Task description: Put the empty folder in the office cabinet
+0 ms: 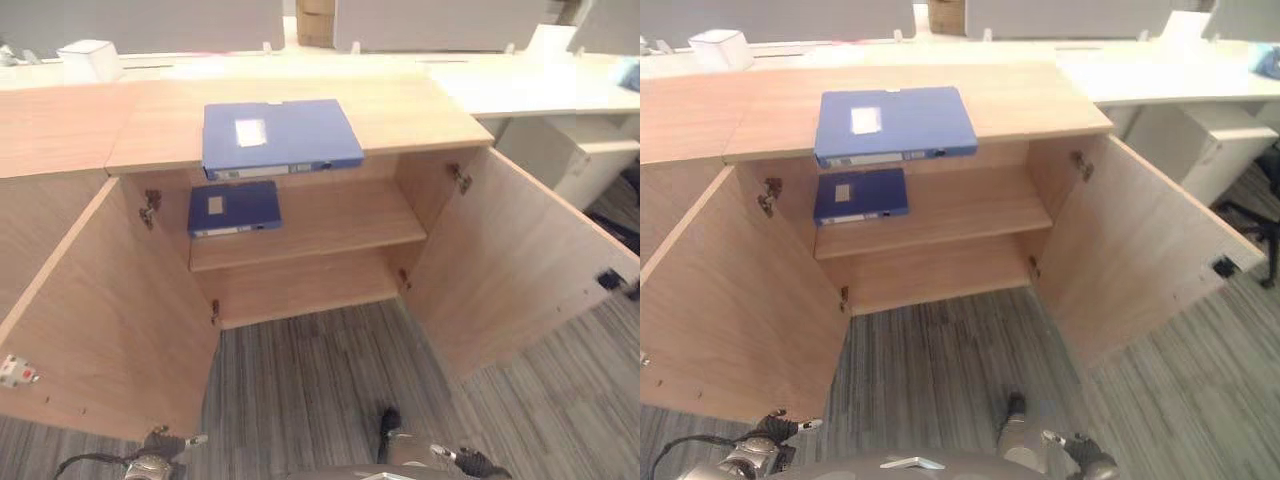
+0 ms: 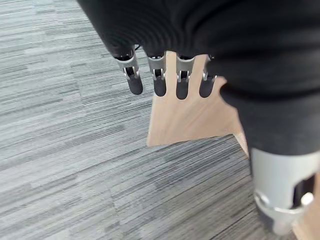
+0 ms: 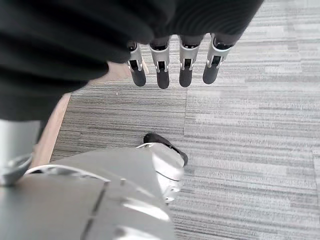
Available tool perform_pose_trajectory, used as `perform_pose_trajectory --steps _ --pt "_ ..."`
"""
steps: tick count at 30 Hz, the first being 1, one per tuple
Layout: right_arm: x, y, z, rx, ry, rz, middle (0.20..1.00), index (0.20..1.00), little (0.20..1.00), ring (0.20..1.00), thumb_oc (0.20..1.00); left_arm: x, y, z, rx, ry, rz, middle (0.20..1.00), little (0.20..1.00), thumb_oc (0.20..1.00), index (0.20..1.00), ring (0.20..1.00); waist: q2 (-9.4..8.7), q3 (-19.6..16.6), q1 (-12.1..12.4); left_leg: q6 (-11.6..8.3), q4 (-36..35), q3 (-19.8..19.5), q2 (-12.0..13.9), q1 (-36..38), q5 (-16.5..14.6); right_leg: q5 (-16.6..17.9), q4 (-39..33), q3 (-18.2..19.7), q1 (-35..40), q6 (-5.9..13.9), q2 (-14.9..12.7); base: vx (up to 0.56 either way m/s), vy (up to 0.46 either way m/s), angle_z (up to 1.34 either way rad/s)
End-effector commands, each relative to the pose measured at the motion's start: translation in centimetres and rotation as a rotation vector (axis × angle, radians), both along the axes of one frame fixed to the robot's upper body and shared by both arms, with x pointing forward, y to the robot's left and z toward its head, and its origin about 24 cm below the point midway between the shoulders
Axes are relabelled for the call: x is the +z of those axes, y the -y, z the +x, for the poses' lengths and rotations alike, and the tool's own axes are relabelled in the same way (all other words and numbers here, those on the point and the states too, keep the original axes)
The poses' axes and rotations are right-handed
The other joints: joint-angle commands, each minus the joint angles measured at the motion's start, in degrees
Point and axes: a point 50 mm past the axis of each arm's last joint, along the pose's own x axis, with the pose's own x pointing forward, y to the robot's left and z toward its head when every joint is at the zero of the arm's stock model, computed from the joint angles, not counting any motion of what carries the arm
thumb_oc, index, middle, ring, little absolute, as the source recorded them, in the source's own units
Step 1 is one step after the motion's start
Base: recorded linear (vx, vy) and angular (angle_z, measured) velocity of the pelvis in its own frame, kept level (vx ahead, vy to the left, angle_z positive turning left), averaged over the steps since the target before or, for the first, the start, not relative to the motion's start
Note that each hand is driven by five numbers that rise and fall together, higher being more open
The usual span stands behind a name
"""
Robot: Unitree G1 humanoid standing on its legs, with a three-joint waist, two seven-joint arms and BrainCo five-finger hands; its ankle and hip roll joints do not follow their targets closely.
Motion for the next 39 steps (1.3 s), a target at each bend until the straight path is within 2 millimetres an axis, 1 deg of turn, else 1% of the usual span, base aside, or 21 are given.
perform_pose_trajectory --steps 1,4,5,7,8,12,13,14,15,22,24,25,26,28,29,31,32,33,35,38,39 --pt "0.3 2.0 -0.3 -0.023 -0.045 -0.054 1.000 1.000 1.000 1.000 1.000 -0.2 1.1 0.5 -0.093 0.008 0.007 1.000 1.000 1.000 1.000 1.000 0.15 3.05 -0.92 -2.44 -1.41 -5.46 9.92 3.14 5.45 8.93 -18.06 4.12 10.53 0.23 -0.90 0.20 -0.174 0.29" --pt "0.3 2.2 -0.6 -0.022 -0.054 -0.058 1.000 1.000 1.000 1.000 1.000 -0.3 1.5 0.4 -0.115 0.002 -0.001 1.000 1.000 1.000 1.000 1.000 0.23 2.26 -1.46 -3.48 -1.38 -6.38 11.20 4.81 5.11 8.05 -17.18 6.51 11.41 -0.25 0.76 0.25 -0.250 0.07" --pt "0.5 2.9 -0.3 -0.014 -0.045 -0.085 1.000 1.000 1.000 1.000 1.000 -0.5 2.0 0.4 -0.109 0.009 -0.014 1.000 1.000 1.000 1.000 1.000 1.43 2.17 -1.63 -4.12 0.58 -7.36 13.64 3.95 6.93 6.75 -15.62 7.27 11.84 -1.36 2.90 0.11 -0.236 0.15" --pt "0.9 3.7 0.8 -0.024 -0.001 -0.105 1.000 1.000 1.000 1.000 1.000 -0.4 2.8 1.3 -0.134 0.035 -0.029 1.000 1.000 1.000 1.000 1.000 2.73 2.30 -2.12 -4.91 3.50 -8.36 15.77 1.55 10.03 5.37 -15.11 6.23 12.80 -3.14 4.79 0.11 -0.294 0.15" --pt "1.3 4.6 1.7 -0.029 0.032 -0.135 1.000 1.000 1.000 1.000 1.000 -0.3 3.6 2.2 -0.169 0.061 -0.041 1.000 1.000 1.000 1.000 1.000 3.17 2.36 -2.09 -5.10 5.80 -7.77 16.96 -0.11 12.88 4.18 -15.12 4.51 14.04 -4.24 5.50 0.06 -0.183 0.08" --pt "1.8 5.5 2.5 -0.040 0.068 -0.166 1.000 1.000 1.000 1.000 1.000 -0.2 4.2 2.9 -0.198 0.084 -0.042 1.000 1.000 1.000 1.000 1.000 3.66 2.09 -2.15 -5.34 5.47 -7.09 17.14 -0.71 13.95 3.39 -15.84 3.13 15.63 -4.63 5.86 0.05 -0.056 0.29" --pt "2.2 6.0 3.3 -0.044 0.102 -0.182 1.000 1.000 1.000 1.000 1.000 0.0 4.7 3.4 -0.210 0.111 -0.050 1.000 1.000 1.000 1.000 1.000 4.00 1.88 -1.37 -5.19 4.37 -9.12 16.13 -1.74 13.45 2.76 -16.25 2.89 16.52 -4.65 5.85 0.08 -0.012 0.53" --pt "2.2 6.0 3.3 -0.044 0.101 -0.183 1.000 1.000 1.000 1.000 1.000 0.0 4.7 3.4 -0.210 0.111 -0.051 1.000 1.000 1.000 1.000 1.000 4.00 1.88 -1.49 -5.16 4.39 -9.27 16.09 -1.79 13.44 2.74 -16.28 2.75 16.60 -4.62 5.78 0.09 0.001 0.30" --pt "2.5 6.1 4.3 -0.024 0.133 -0.191 1.000 1.000 1.000 1.000 1.000 0.1 5.2 3.9 -0.247 0.131 -0.048 1.000 1.000 1.000 1.000 1.000 4.44 1.65 -1.15 -4.85 2.13 -10.86 15.41 -2.14 11.92 1.84 -16.01 1.95 17.34 -4.54 5.50 0.06 0.040 0.12" --pt "2.9 5.7 5.5 -0.010 0.200 -0.183 1.000 1.000 1.000 1.000 1.000 1.3 5.7 5.8 -0.382 0.231 -0.017 1.000 1.000 1.000 1.000 1.000 5.51 0.89 -0.29 -4.82 -0.46 -8.68 14.71 0.20 10.43 2.30 -15.62 0.91 18.41 -3.53 3.74 0.02 0.100 -0.06" --pt "2.8 5.5 5.5 -0.028 0.208 -0.176 1.000 1.000 1.000 1.000 1.000 2.5 5.4 7.3 -0.399 0.318 -0.002 1.000 1.000 1.000 1.000 1.000 5.21 1.21 0.27 -4.54 -0.64 -9.28 13.78 0.33 9.69 3.02 -15.54 0.45 18.53 -2.97 2.50 -0.07 0.134 0.16" --pt "2.8 5.4 5.4 -0.043 0.214 -0.168 1.000 1.000 1.000 1.000 1.000 4.0 5.0 8.6 -0.432 0.408 0.027 1.000 1.000 1.000 1.000 1.000 4.99 1.57 0.94 -3.91 -0.85 -10.06 12.78 0.39 8.50 4.06 -15.38 0.32 18.14 -2.35 1.48 -0.07 0.130 0.22" --pt "2.7 5.3 5.3 -0.043 0.213 -0.166 1.000 1.000 1.000 1.000 1.000 4.0 4.8 8.6 -0.432 0.405 0.029 1.000 1.000 1.000 1.000 1.000 4.73 1.55 0.87 -3.79 -0.78 -10.10 12.58 0.41 8.42 4.08 -15.40 0.32 18.22 -2.22 1.27 -0.11 0.194 0.21" --pt "2.6 4.9 5.2 -0.062 0.216 -0.159 1.000 1.000 1.000 1.000 1.000 6.1 3.4 9.6 -0.478 0.509 0.122 1.000 1.000 1.000 1.000 1.000 3.42 2.81 1.97 -2.58 -0.78 -10.73 10.35 0.46 6.76 7.53 -15.36 0.64 16.76 -0.61 -1.18 -0.10 0.160 0.18" --pt "2.6 4.9 5.2 -0.062 0.216 -0.159 1.000 1.000 1.000 1.000 1.000 6.1 3.4 9.6 -0.478 0.508 0.122 1.000 1.000 1.000 1.000 1.000 3.37 2.81 1.98 -2.56 -0.78 -10.70 10.30 0.47 6.76 7.54 -15.37 0.67 16.75 -0.59 -1.22 -0.09 0.115 0.14" --pt "2.6 4.0 5.9 -0.047 0.246 -0.146 1.000 1.000 1.000 1.000 1.000 7.1 2.0 9.5 -0.521 0.549 0.255 1.000 1.000 1.000 1.000 1.000 1.92 3.84 3.27 -1.45 -1.57 -9.95 7.95 1.02 5.29 11.55 -16.41 -0.69 14.79 0.98 -3.44 -0.15 0.137 0.05" --pt "2.6 3.7 6.3 -0.047 0.260 -0.141 1.000 1.000 1.000 1.000 1.000 7.2 1.3 9.2 -0.520 0.545 0.295 1.000 1.000 1.000 1.000 1.000 1.70 4.03 3.88 -1.27 -1.74 -9.27 7.72 1.11 5.15 12.65 -15.73 -1.92 13.97 1.29 -4.17 -0.20 0.075 -0.16" --pt "2.8 3.4 6.9 -0.047 0.282 -0.137 1.000 1.000 1.000 1.000 1.000 7.7 0.5 9.1 -0.514 0.556 0.338 1.000 1.000 1.000 1.000 1.000 1.77 4.50 4.89 -0.96 -1.62 -8.54 7.95 0.77 5.20 12.09 -14.52 -3.82 13.59 1.29 -4.95 -0.17 -0.011 -0.31" --pt "2.9 2.7 7.7 -0.025 0.312 -0.120 1.000 1.000 1.000 1.000 1.000 8.2 -0.5 8.8 -0.507 0.574 0.396 1.000 1.000 1.000 1.000 1.000 2.15 5.07 5.82 -0.80 -1.12 -8.44 8.90 0.27 5.39 9.91 -11.22 -4.86 15.06 0.77 -5.50 -0.15 -0.056 -0.43" --pt "2.8 2.3 7.8 -0.018 0.316 -0.113 1.000 1.000 1.000 1.000 1.000 8.7 -1.1 8.5 -0.495 0.587 0.435 1.000 1.000 1.000 1.000 1.000 1.80 4.82 6.58 -0.72 -0.71 -9.21 9.30 -0.79 6.34 9.14 -9.69 -3.15 16.53 0.58 -5.92 -0.06 -0.103 0.09" --pt "2.8 2.2 7.6 -0.012 0.312 -0.114 1.000 1.000 1.000 1.000 1.000 9.4 -1.7 8.1 -0.488 0.622 0.472 1.000 1.000 1.000 1.000 1.000 1.33 3.80 7.94 -1.08 0.17 -9.84 9.91 -2.22 6.69 7.48 -10.67 -2.01 19.75 0.67 -5.99 -0.03 -0.174 0.12"
